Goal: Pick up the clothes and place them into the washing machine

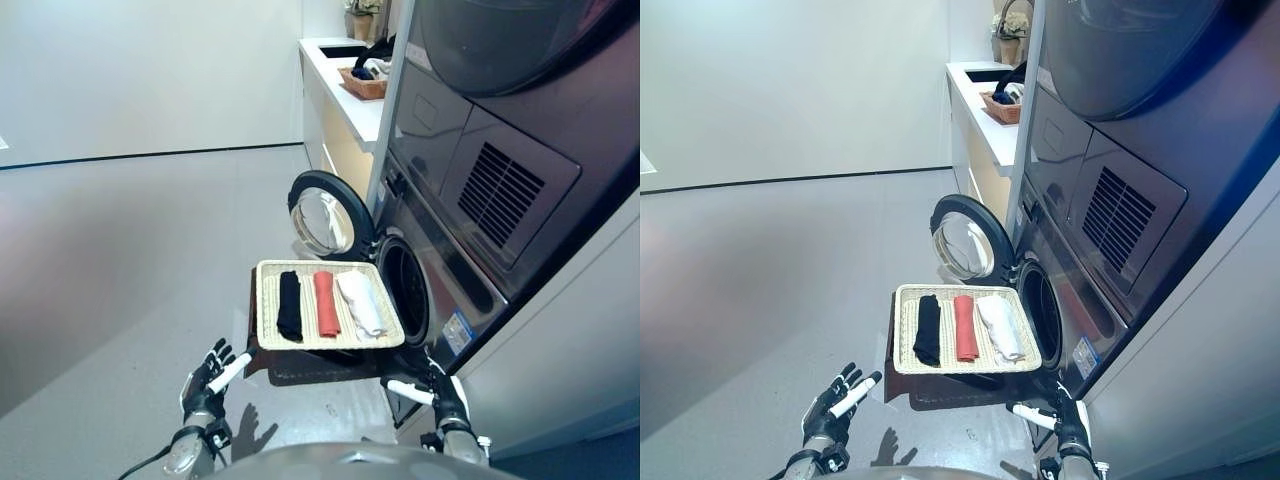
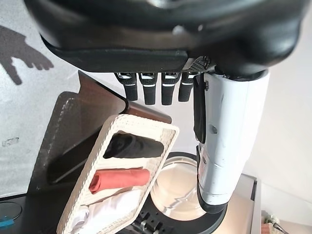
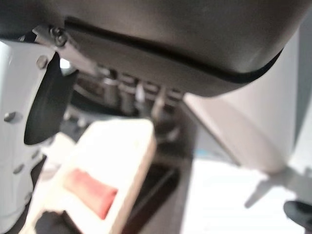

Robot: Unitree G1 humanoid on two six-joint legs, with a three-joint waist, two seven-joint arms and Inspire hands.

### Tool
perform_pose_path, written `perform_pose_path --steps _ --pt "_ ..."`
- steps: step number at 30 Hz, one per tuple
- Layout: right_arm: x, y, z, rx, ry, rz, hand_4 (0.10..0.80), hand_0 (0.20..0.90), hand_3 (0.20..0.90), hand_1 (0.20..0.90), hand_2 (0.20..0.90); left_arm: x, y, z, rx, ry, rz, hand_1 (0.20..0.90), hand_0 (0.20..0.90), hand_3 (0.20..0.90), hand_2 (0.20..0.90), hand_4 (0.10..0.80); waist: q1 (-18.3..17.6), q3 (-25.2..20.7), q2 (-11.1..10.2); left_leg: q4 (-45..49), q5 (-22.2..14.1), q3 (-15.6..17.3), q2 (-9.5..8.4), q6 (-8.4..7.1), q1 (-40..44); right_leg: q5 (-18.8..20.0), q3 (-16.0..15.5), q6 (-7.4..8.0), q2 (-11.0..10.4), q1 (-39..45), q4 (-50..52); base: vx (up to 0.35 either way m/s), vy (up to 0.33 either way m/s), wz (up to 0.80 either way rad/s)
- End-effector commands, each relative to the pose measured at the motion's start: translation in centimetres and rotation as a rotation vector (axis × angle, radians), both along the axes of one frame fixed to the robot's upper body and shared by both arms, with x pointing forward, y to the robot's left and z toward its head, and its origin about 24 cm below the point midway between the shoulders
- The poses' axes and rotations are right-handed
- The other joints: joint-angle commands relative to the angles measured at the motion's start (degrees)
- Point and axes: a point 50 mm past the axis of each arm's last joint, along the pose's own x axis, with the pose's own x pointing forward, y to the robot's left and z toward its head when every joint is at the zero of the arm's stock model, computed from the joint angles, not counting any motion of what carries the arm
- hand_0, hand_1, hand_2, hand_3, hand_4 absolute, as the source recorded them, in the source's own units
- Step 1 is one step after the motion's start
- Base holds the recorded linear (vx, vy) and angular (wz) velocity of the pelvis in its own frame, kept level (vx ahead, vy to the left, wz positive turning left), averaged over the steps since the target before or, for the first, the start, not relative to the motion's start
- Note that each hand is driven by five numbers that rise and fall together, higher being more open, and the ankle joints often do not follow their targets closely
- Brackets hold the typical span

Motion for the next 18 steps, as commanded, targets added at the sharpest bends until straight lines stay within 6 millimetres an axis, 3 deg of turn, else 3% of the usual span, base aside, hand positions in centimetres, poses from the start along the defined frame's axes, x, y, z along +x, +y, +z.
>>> perform_pose_path --steps 1,12,18 --pt "5.1 -0.47 2.94 -0.02 -0.248 0.004 0.8 0.9 0.9 0.9 0.9 5.27 0.8 3.29 0.064 -0.256 -0.031 0.9 0.9 0.9 0.9 0.8 1.0 1.5 -0.9 -0.1 -2.7 -0.8 -0.12 -1.83 1.2 3.2 -2.0 1.38 -1.6 -3.2 -0.1 0.0 0.0 0.0" --pt "5.19 -0.49 3.0 -0.022 -0.251 0.0 0.8 0.9 0.9 0.9 0.9 5.44 0.92 3.29 0.075 -0.253 -0.021 0.9 0.9 0.9 0.9 0.8 0.8 1.8 -0.9 -0.1 -3.0 -0.9 -0.84 -1.3 1.5 3.5 -1.7 1.61 -2.4 -2.8 0.3 0.001 0.004 0.0" --pt "5.81 -0.68 3.52 -0.022 -0.276 -0.001 0.8 0.9 0.9 0.9 0.9 6.1 1.28 3.94 0.092 -0.283 -0.031 0.9 0.9 0.9 0.9 0.8 0.0 3.9 -0.4 -0.1 -2.4 -2.1 -1.9 0.32 0.7 1.4 1.6 1.83 -4.0 -8.2 10.1 -0.047 0.063 0.0"
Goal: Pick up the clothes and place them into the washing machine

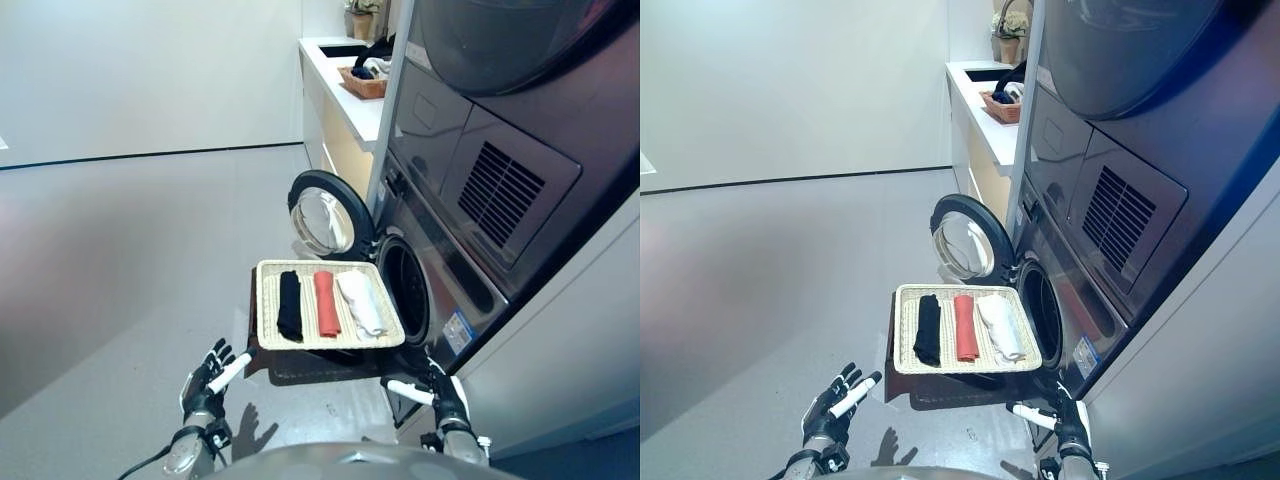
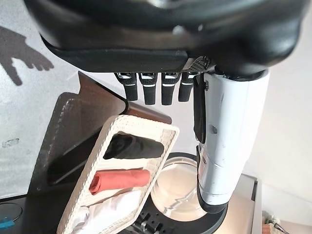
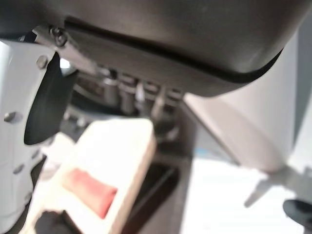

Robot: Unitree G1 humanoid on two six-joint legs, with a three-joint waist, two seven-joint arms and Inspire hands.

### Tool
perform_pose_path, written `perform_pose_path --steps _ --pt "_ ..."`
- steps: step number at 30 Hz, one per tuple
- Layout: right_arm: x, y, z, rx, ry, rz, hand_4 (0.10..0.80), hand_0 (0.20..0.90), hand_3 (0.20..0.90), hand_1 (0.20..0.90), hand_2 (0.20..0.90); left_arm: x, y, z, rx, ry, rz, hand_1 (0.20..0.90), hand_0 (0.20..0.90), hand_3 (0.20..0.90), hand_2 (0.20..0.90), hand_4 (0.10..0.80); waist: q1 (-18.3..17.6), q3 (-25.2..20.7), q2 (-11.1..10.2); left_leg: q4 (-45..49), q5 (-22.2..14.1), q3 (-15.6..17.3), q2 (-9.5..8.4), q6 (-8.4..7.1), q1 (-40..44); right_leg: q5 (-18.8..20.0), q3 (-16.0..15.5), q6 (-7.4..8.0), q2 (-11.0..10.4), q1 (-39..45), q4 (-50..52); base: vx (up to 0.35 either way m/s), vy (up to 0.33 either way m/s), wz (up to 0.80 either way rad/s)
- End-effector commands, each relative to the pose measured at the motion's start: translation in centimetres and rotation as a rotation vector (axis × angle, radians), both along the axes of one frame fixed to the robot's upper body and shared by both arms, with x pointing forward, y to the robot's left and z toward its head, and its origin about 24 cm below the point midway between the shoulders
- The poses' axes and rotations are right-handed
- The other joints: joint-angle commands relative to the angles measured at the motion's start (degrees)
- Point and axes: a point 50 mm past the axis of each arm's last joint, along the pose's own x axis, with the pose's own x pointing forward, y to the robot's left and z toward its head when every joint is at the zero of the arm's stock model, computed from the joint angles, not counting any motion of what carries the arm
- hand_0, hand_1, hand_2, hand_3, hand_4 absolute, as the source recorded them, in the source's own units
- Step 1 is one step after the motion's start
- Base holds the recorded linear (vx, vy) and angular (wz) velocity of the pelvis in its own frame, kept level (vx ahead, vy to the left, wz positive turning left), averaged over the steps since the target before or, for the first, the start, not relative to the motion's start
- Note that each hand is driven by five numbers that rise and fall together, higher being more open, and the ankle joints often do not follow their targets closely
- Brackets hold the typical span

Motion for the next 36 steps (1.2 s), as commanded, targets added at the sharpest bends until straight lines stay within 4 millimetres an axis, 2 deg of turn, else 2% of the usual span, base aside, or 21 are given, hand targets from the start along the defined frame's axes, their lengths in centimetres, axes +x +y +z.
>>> perform_pose_path --steps 1,4,8,10,11,13,19,20,22,26,29,31,33,36 --pt "5.8 -0.6 3.5 -0.02 -0.275 0.001 0.8 0.9 0.9 0.9 0.9 6.0 1.3 3.9 0.091 -0.281 -0.03 0.9 0.9 0.9 0.9 0.8 0.2 3.5 -0.7 -0.1 -2.4 -2.1 -1.14 0.11 0.8 2.1 1.2 1.78 -3.3 -7.1 7.8 -0.031 0.063 0.03" --pt "5.7 -0.1 3.2 -0.003 -0.266 0.006 0.8 0.9 0.9 0.9 0.9 6.0 1.8 3.8 0.112 -0.268 -0.026 0.9 0.9 0.9 0.9 0.8 -0.2 3.9 -0.9 -0.1 -2.4 -3.1 -1.21 0.34 0.6 0.7 3.1 1.45 -2.3 -8.4 9.9 0.004 0.002 0.02" --pt "5.3 0.0 3.0 -0.007 -0.247 0.024 0.8 0.9 0.9 0.9 0.9 5.3 1.9 3.3 0.109 -0.241 -0.012 0.9 0.9 0.9 0.9 0.8 0.3 3.1 -1.1 0.0 -2.4 -2.6 -0.35 0.04 1.3 0.2 1.8 1.0 -2.0 -7.2 8.0 0.041 -0.047 0.03" --pt "5.4 -0.3 3.2 -0.011 -0.256 0.019 0.8 0.9 0.9 0.9 0.9 5.5 2.1 3.5 0.111 -0.248 -0.007 0.9 0.9 0.9 0.9 0.8 0.5 3.6 -1.9 6.1 -4.0 -3.6 0.32 -0.35 -0.8 0.5 1.8 0.63 -2.1 -6.3 7.2 0.002 -0.107 0.01" --pt "5.6 -0.6 3.4 -0.016 -0.269 0.015 0.8 0.9 0.9 0.9 0.9 5.8 2.0 3.8 0.109 -0.263 -0.013 0.9 0.9 0.9 0.9 0.8 0.9 4.2 -2.3 10.2 -5.4 -5.1 -0.11 -0.42 -3.0 0.6 2.0 0.39 -2.2 -6.0 7.0 -0.063 -0.077 0.12" --pt "5.8 -1.4 3.8 -0.044 -0.281 0.009 0.8 0.9 0.9 0.9 0.9 6.1 1.7 4.0 0.093 -0.281 -0.021 0.9 0.9 0.9 0.9 0.8 1.1 4.8 -2.2 12.7 -7.2 -6.7 -0.94 -0.44 -4.8 0.5 2.2 0.17 -2.4 -5.9 6.8 -0.033 0.002 0.18" --pt "5.6 -2.9 3.9 -0.056 -0.281 -0.069 0.8 0.9 0.9 0.9 0.9 6.4 1.1 4.2 0.071 -0.304 -0.034 0.9 0.9 0.9 0.9 0.8 0.5 3.9 -2.0 13.3 -9.0 -5.0 -2.91 1.03 -5.2 2.4 2.6 1.71 -4.9 -5.4 6.4 0.04 0.119 0.02" --pt "5.9 -3.1 3.9 -0.058 -0.283 -0.086 0.8 0.9 0.9 0.9 0.9 6.8 1.2 4.5 0.082 -0.319 -0.046 0.9 0.9 0.9 0.9 0.8 0.3 3.9 -2.3 13.0 -9.4 -4.5 -4.52 2.0 -5.6 4.9 3.6 2.65 -6.9 -6.4 6.9 -0.003 0.207 -0.05" --pt "6.0 -2.8 3.8 -0.047 -0.282 -0.086 0.8 0.9 0.9 0.9 0.9 6.9 1.5 4.7 0.094 -0.325 -0.05 0.9 0.9 0.9 0.9 0.8 0.3 4.0 -2.5 12.1 -9.6 -3.9 -6.01 2.97 -5.3 7.0 4.3 3.11 -8.4 -7.1 7.3 0.013 0.253 -0.03" --pt "5.5 -2.3 3.2 0.012 -0.266 -0.139 0.8 0.9 0.9 0.9 0.9 6.9 2.1 4.8 0.125 -0.322 -0.04 0.9 0.9 0.9 0.9 0.8 0.0 4.0 -2.9 10.8 -10.3 -3.6 -8.23 4.35 -4.1 9.8 5.5 2.9 -10.6 -8.2 9.8 0.029 0.216 0.04" --pt "5.7 -1.9 3.0 0.039 -0.263 -0.137 0.8 0.9 0.9 0.9 0.9 6.8 2.8 4.9 0.153 -0.313 -0.036 0.9 0.9 0.9 0.9 0.8 0.3 4.9 -2.9 10.8 -10.9 -3.1 -8.62 5.43 -3.0 10.4 4.7 2.14 -10.3 -10.4 14.5 0.013 0.17 -0.06" --pt "5.8 -1.7 2.9 0.052 -0.264 -0.135 0.8 0.9 0.9 0.9 0.9 6.6 3.2 4.7 0.166 -0.298 -0.034 0.9 0.9 0.9 0.9 0.8 0.0 5.4 -3.2 10.1 -10.8 -3.0 -8.62 5.63 -1.8 11.3 4.6 1.9 -9.2 -11.6 15.3 0.076 0.096 -0.05" --pt "5.8 -1.8 2.9 0.061 -0.266 -0.146 0.8 0.9 0.9 0.9 0.9 6.5 3.3 4.7 0.168 -0.297 -0.032 0.9 0.9 0.9 0.9 0.8 -0.6 5.6 -3.3 8.8 -11.0 -2.9 -8.54 5.41 -0.3 11.1 3.2 2.01 -8.1 -12.8 11.4 0.133 0.024 -0.19" --pt "6.0 -2.0 3.0 0.056 -0.269 -0.145 0.8 0.9 0.9 0.9 0.9 6.6 3.3 4.8 0.173 -0.3 -0.042 0.9 0.9 0.9 0.9 0.8 -2.7 6.5 -3.2 7.2 -12.2 -4.3 -8.68 5.13 2.6 14.9 3.7 3.24 -6.4 -18.3 3.3 0.186 0.023 -0.19"
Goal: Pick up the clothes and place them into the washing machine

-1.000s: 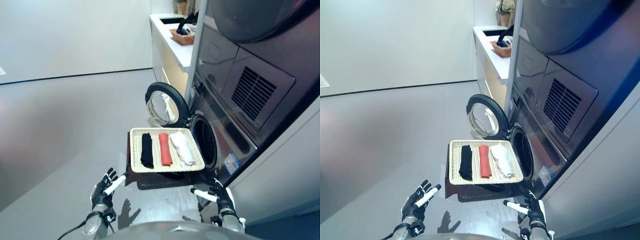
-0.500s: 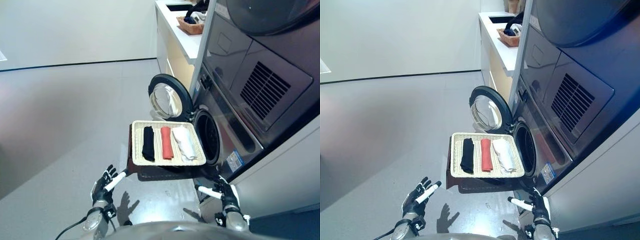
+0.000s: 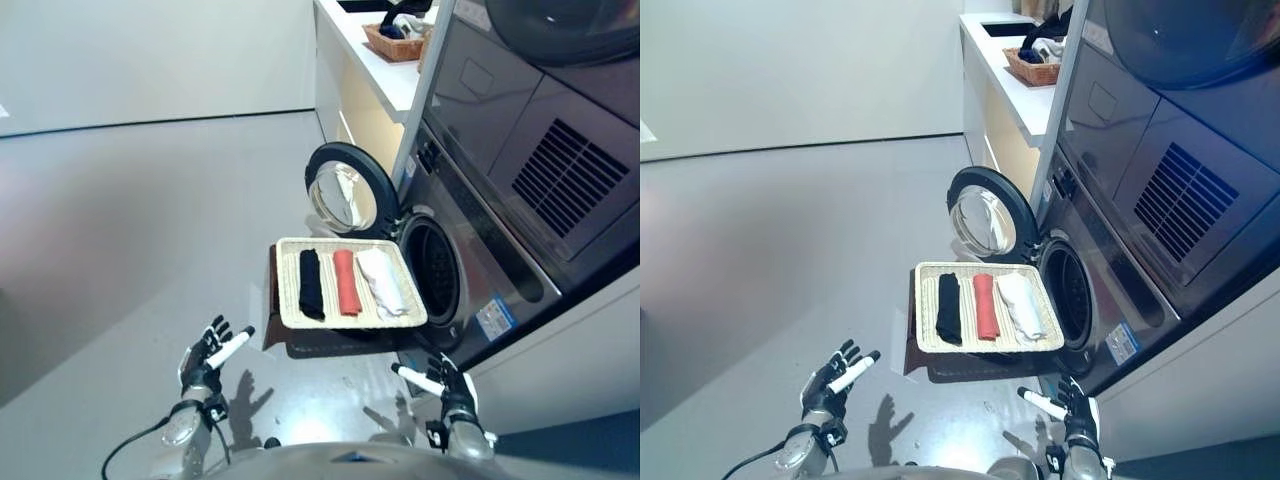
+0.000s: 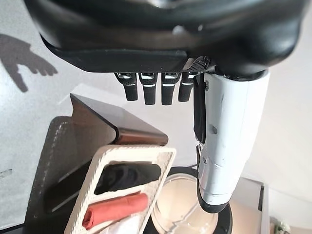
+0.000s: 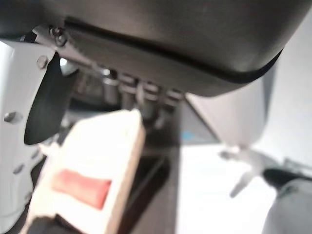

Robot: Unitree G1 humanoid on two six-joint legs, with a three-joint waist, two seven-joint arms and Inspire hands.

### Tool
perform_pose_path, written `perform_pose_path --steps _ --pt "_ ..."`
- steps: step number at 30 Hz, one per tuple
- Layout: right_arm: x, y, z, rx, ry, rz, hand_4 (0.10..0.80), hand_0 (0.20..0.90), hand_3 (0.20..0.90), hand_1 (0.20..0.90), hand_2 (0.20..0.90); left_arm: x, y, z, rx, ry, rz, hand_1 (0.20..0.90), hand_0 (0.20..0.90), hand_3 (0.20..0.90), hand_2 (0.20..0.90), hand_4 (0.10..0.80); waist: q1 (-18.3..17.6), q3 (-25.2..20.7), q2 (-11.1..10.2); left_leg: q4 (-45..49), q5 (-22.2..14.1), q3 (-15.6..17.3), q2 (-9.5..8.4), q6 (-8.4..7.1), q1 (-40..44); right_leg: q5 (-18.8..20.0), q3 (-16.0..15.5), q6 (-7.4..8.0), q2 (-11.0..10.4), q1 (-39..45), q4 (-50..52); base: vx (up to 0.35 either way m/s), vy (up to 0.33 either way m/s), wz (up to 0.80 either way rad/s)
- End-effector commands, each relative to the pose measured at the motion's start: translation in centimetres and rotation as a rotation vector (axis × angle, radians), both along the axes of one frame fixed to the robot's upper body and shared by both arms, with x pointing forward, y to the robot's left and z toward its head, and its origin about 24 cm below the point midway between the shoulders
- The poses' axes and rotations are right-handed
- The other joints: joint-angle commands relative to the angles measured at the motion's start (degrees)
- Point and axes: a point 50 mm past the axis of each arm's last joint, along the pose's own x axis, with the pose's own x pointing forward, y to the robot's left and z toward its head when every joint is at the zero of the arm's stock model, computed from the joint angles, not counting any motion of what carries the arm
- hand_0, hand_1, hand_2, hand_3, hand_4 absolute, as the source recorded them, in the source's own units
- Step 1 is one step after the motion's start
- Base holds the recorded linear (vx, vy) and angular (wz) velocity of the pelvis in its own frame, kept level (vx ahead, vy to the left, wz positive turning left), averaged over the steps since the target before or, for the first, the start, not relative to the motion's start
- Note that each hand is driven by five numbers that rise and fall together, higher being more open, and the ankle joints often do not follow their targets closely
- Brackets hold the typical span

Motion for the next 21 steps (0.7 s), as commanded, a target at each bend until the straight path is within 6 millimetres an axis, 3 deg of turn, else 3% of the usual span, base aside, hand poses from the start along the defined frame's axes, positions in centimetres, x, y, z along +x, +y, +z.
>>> perform_pose_path --steps 1,6,10,11,12,13,14,21 --pt "4.2 -1.2 2.7 -0.042 -0.208 -0.02 0.8 0.9 0.9 0.9 0.9 3.9 0.8 3.6 0.08 -0.24 -0.047 0.9 0.9 0.9 0.9 0.8 -2.9 1.4 -0.1 5.8 -9.7 -1.3 -1.78 -2.43 4.9 17.0 1.4 3.12 1.1 -6.3 -11.5 0.219 0.049 0.12" --pt "3.5 -0.9 2.2 -0.042 -0.179 -0.033 0.8 0.9 0.9 0.9 0.9 3.8 -0.1 3.2 0.062 -0.218 -0.072 0.9 0.9 0.9 0.9 0.8 -5.3 1.7 -0.4 2.2 -10.8 -3.7 -1.09 -2.96 10.2 19.9 2.5 4.71 4.1 -10.6 -14.5 0.216 -0.004 0.53" --pt "2.9 -1.0 1.9 -0.046 -0.154 -0.035 0.8 0.9 0.9 0.9 0.9 3.5 -0.5 2.9 0.047 -0.202 -0.07 0.9 0.9 0.9 0.9 0.8 -5.6 1.4 -0.8 0.9 -11.3 -5.0 -0.86 -3.22 12.3 20.5 1.2 4.45 5.2 -10.0 -13.6 0.173 -0.052 0.1" --pt "3.0 -1.0 1.9 -0.05 -0.154 -0.029 0.8 0.9 0.9 0.9 0.9 3.5 -0.5 2.8 0.043 -0.199 -0.063 0.9 0.9 0.9 0.9 0.8 -5.5 1.3 -0.7 0.8 -11.4 -5.5 -0.52 -3.27 13.1 19.8 0.1 4.02 5.7 -10.0 -12.1 0.21 -0.126 0.23" --pt "2.9 -1.0 1.9 -0.055 -0.153 -0.021 0.8 0.9 0.9 0.9 0.9 3.5 -0.6 2.8 0.037 -0.199 -0.051 0.9 0.9 0.9 0.9 0.8 -4.9 1.1 -0.2 1.8 -11.0 -6.2 0.48 -3.39 13.2 14.7 -2.3 1.63 7.1 -10.2 -7.2 0.238 -0.124 0.2" --pt "2.8 -0.9 1.8 -0.054 -0.148 -0.016 0.8 0.9 0.9 0.9 0.9 3.2 -0.6 2.6 0.031 -0.191 -0.037 0.9 0.9 0.9 0.9 0.8 -5.7 0.8 0.1 2.0 -11.1 -6.1 1.25 -3.59 13.8 14.4 -1.1 1.21 8.4 -11.0 -7.1 0.279 -0.146 0.15" --pt "2.8 -0.9 1.8 -0.059 -0.146 -0.003 0.8 0.9 0.9 0.9 0.9 3.1 -0.7 2.4 0.025 -0.179 -0.022 0.9 0.9 0.9 0.9 0.8 -6.0 -0.1 0.2 2.6 -9.9 -6.7 2.16 -4.82 14.1 13.4 1.1 0.51 9.7 -10.1 -7.2 0.222 -0.088 0.23" --pt "4.1 -1.8 2.6 -0.092 -0.183 -0.007 0.8 0.9 0.9 0.9 0.9 4.7 -1.8 3.0 -0.014 -0.229 -0.032 0.9 0.9 0.9 0.9 0.8 -6.1 -1.4 2.5 7.1 -4.8 -8.4 6.83 -7.9 11.9 11.0 -1.9 -1.13 12.7 -8.7 -6.5 0.177 -0.131 0.31"
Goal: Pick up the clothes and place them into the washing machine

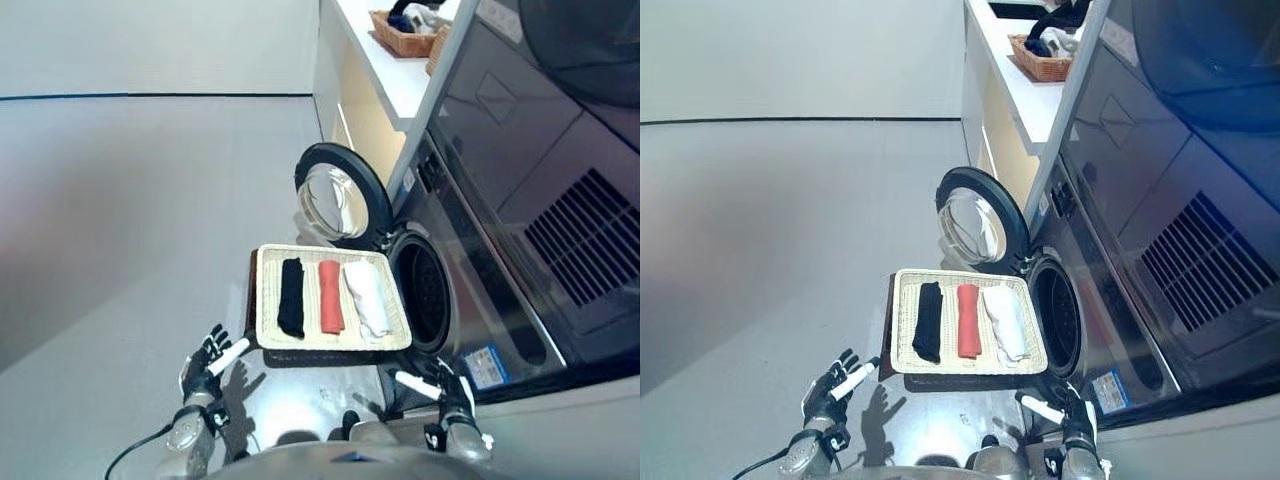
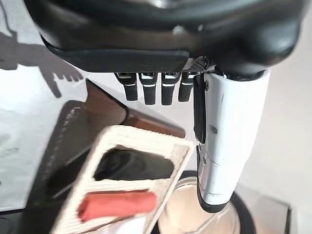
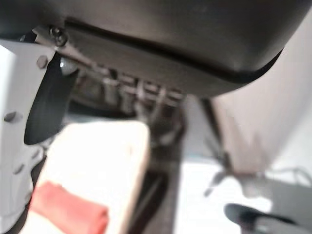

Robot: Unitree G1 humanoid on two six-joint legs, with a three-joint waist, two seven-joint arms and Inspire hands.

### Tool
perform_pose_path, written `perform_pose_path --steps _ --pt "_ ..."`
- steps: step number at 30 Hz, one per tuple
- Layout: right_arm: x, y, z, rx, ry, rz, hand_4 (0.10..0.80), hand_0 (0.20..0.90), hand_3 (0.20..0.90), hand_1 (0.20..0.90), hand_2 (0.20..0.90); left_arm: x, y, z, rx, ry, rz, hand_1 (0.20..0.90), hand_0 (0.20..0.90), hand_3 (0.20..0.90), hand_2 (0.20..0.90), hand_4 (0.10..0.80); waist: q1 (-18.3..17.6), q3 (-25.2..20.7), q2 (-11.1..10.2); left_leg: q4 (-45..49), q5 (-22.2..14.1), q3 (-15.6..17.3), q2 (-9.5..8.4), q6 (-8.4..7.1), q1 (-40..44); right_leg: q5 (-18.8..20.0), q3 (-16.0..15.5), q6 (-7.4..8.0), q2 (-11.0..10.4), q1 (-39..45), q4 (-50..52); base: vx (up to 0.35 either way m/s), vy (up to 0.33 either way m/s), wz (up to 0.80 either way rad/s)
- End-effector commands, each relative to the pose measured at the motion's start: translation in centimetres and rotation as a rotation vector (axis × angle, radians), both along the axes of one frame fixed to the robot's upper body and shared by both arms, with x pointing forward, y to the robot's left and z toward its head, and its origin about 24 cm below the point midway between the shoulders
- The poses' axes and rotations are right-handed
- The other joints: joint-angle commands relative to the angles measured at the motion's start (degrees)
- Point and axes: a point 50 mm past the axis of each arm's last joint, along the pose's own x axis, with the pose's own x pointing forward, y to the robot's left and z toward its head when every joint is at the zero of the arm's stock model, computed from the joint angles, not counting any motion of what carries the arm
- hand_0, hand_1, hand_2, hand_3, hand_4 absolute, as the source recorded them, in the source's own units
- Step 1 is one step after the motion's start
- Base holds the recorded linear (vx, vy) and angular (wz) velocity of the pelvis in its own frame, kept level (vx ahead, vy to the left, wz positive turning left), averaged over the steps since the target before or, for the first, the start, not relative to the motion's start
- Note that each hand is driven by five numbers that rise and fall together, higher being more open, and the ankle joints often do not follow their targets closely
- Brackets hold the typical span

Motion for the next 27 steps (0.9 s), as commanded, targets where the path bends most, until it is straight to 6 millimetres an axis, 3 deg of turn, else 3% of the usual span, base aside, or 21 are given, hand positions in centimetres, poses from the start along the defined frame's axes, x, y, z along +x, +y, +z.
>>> perform_pose_path --steps 1,8,11,14,16,18,21,27 --pt "4.0 -1.3 2.8 -0.061 -0.208 -0.001 0.8 0.9 0.9 0.9 0.9 4.0 -0.2 3.4 0.027 -0.233 -0.03 0.9 0.9 0.9 0.9 0.8 0.7 -1.1 0.8 8.2 -0.4 2.2 -1.74 -0.5 11.0 11.4 1.2 2.14 2.0 -12.5 -0.7 0.118 -0.098 0.33" --pt "3.1 -1.8 2.3 -0.064 -0.177 -0.041 0.8 0.9 0.9 0.9 0.9 4.6 -1.1 3.3 0.003 -0.228 -0.032 0.9 0.9 0.9 0.9 0.8 0.4 -0.6 2.0 12.9 8.2 1.6 0.81 -2.04 9.5 6.2 0.6 -0.55 3.9 -12.0 2.8 0.107 -0.117 0.19" --pt "3.0 -2.5 2.4 -0.08 -0.176 -0.07 0.8 0.9 0.9 0.9 0.9 5.2 -1.7 3.5 -0.013 -0.239 -0.043 0.9 0.9 0.9 0.9 0.8 0.6 0.0 1.6 21.6 12.3 2.6 0.82 -2.3 5.8 3.5 0.8 -2.36 4.5 -10.1 4.5 0.143 -0.15 0.25" --pt "3.1 -3.0 2.6 -0.091 -0.188 -0.094 0.8 0.9 0.9 0.9 0.9 5.7 -2.0 3.7 -0.027 -0.253 -0.051 0.9 0.9 0.9 0.9 0.8 1.4 0.9 0.4 28.6 14.4 5.1 0.38 -1.56 1.8 2.4 1.3 -3.72 4.4 -6.7 4.4 0.136 -0.139 -0.15" --pt "3.3 -3.3 2.8 -0.101 -0.199 -0.117 0.8 0.9 0.9 0.9 0.9 5.9 -2.0 3.9 -0.025 -0.258 -0.047 0.9 0.9 0.9 0.9 0.8 2.5 1.8 -0.5 27.9 12.5 7.7 0.56 -0.49 -2.3 1.7 1.8 -3.6 3.8 -4.5 3.6 0.104 -0.08 -0.11" --pt "3.6 -3.4 3.0 -0.101 -0.214 -0.126 0.8 0.9 0.9 0.9 0.9 6.1 -1.9 3.9 -0.017 -0.255 -0.038 0.9 0.9 0.9 0.9 0.8 4.0 2.8 -2.2 26.7 8.0 8.8 -0.79 0.86 -8.1 1.5 2.9 -3.3 2.8 -2.4 2.4 0.098 -0.045 0.63" --pt "4.2 -3.3 3.3 -0.11 -0.232 -0.121 0.8 0.9 0.9 0.9 0.9 5.9 -1.7 3.7 -0.006 -0.241 -0.024 0.9 0.9 0.9 0.9 0.8 5.9 4.1 -2.9 21.7 4.9 8.2 -1.52 0.79 -14.6 0.4 4.8 -2.66 2.8 -0.3 1.8 0.137 0.051 0.14" --pt "4.1 -3.0 3.1 -0.126 -0.216 -0.093 0.8 0.9 0.9 0.9 0.9 4.6 -1.3 2.7 -0.012 -0.197 0.007 0.9 0.9 0.9 0.9 0.8 10.2 5.1 -0.8 4.0 14.8 2.4 -1.79 -1.44 -20.8 -2.8 10.3 -1.98 5.1 6.9 -1.1 0.246 0.122 -0.07"
